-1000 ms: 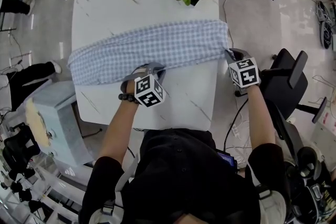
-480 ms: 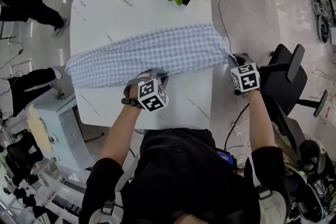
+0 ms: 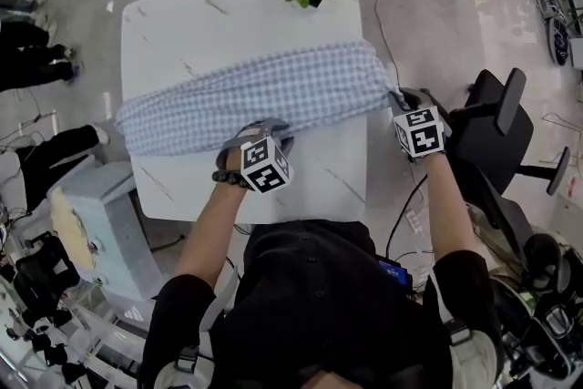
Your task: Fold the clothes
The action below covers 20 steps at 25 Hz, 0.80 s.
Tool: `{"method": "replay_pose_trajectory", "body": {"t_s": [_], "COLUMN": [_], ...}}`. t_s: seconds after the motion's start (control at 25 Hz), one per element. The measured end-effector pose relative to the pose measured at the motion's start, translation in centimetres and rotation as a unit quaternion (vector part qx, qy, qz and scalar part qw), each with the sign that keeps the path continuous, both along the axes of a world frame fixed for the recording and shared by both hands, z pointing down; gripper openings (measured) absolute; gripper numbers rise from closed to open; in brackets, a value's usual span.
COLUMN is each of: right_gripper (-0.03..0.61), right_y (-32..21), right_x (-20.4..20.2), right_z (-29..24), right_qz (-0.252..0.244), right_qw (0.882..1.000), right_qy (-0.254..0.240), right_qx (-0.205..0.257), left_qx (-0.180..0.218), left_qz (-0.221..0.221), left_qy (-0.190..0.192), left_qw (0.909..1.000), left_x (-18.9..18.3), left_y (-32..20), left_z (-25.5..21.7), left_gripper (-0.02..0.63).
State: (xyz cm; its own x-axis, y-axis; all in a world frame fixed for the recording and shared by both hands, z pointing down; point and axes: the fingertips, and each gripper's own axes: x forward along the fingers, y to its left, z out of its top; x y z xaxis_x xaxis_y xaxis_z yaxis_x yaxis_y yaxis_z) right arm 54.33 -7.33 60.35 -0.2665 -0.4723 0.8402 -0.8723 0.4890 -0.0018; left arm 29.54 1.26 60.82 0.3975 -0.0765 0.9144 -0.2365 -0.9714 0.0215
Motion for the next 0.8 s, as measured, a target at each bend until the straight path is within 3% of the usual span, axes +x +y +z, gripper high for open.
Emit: {"method": "replay_pose_trajectory", "body": {"t_s": [0.12, 0.24, 0.48, 0.8], "right_gripper": [0.168, 0.22, 0.224, 0.218], "right_y": [0.5, 0.8, -0.5, -1.2], "right_x": [-0.2, -0.3, -3.1, -13.8], "right_z": [0.5, 0.2, -1.9, -4.1], "right_qz": [-0.006, -0.016, -0.018, -0.113], "right_qw": [1.0, 0.999, 1.0, 0.993], "right_qy": [0.007, 0.008, -0.015, -0.025], "right_qx": [-0.026, -0.031, 0.009, 0.033], "left_qx": [-0.001, -0.004, 0.013, 0.039], "left_qz": [-0.012, -0.026, -0.062, -0.152], "left_qy": [0.012, 0.03, 0.038, 0.052], "left_qw": [0.9999, 0.9992, 0.9973, 0.9862], "left_x": [-0.4, -0.6, -3.0, -10.9], "left_y": [0.0, -0.3, -1.0, -1.2], "left_z": [-0.5, -1.2, -2.1, -3.5], "left_gripper": [0.192, 0.216, 0.216, 0.215]}}
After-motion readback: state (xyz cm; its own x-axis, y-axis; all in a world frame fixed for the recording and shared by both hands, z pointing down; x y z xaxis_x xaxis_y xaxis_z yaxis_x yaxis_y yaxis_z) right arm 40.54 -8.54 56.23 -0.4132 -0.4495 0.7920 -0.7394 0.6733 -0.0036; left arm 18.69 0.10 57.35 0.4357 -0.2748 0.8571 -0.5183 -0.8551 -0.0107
